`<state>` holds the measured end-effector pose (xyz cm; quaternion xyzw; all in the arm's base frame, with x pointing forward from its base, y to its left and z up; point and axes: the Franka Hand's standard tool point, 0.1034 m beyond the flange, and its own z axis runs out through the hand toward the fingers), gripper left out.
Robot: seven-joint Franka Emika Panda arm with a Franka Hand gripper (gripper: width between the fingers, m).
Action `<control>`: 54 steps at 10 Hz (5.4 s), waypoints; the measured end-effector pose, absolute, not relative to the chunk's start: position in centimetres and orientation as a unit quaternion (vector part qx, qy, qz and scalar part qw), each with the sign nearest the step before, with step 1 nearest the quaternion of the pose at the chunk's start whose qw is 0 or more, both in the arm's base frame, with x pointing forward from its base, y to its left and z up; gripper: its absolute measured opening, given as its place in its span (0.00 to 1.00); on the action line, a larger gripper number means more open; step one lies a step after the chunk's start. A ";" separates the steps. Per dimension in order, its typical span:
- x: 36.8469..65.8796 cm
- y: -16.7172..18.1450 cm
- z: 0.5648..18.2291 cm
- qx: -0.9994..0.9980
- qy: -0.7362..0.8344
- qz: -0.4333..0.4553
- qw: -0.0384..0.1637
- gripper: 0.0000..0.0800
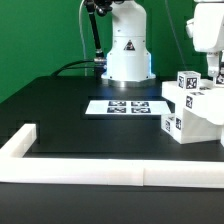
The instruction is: Assemble chair
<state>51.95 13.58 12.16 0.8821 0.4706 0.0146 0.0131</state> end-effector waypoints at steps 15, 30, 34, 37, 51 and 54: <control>51.7 13.6 12.1 1.000 0.007 0.020 -0.001 0.36; 51.4 14.9 12.0 0.851 -0.524 -0.011 -0.044 0.36; 51.2 15.1 12.0 0.859 -0.510 -0.016 -0.042 0.71; 51.2 15.1 12.0 0.910 -0.413 -0.011 -0.043 0.81; 51.2 14.9 11.9 0.996 0.093 0.008 -0.012 0.81; 51.3 14.8 11.9 0.995 0.094 0.008 -0.012 0.58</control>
Offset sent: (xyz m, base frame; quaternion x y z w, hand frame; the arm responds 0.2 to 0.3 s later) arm 0.0000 0.0000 0.0000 0.0000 0.0000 0.0000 1.0000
